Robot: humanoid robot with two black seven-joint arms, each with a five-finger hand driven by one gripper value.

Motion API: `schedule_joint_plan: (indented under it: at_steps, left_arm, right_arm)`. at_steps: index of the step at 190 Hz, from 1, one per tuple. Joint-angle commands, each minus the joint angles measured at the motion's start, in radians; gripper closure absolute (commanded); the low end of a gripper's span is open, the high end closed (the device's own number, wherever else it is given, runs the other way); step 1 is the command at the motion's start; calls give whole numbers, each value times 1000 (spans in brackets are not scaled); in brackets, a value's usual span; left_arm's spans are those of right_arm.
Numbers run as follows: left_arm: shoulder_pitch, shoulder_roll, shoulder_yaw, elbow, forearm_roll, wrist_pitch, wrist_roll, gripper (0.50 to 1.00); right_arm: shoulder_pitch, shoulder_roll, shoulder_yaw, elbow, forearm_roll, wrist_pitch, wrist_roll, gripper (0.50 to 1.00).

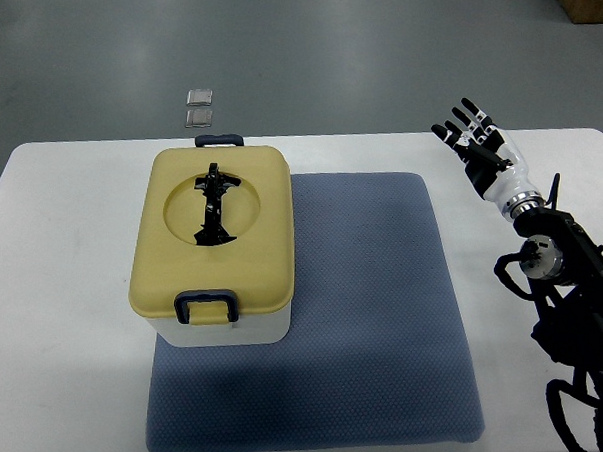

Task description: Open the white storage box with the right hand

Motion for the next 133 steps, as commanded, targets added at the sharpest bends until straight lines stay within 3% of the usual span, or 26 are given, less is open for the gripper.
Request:
schedule_joint_plan:
  at_steps: [1, 133]
  left_arm:
    - [0, 0, -2, 0, 0, 0, 0, 500]
    - [0, 0, 0, 0, 0, 0, 0, 500]
  right_arm:
    - [1, 0, 0, 0, 0, 0, 0, 558]
    - [15, 0, -20, 8, 0, 5, 2, 558]
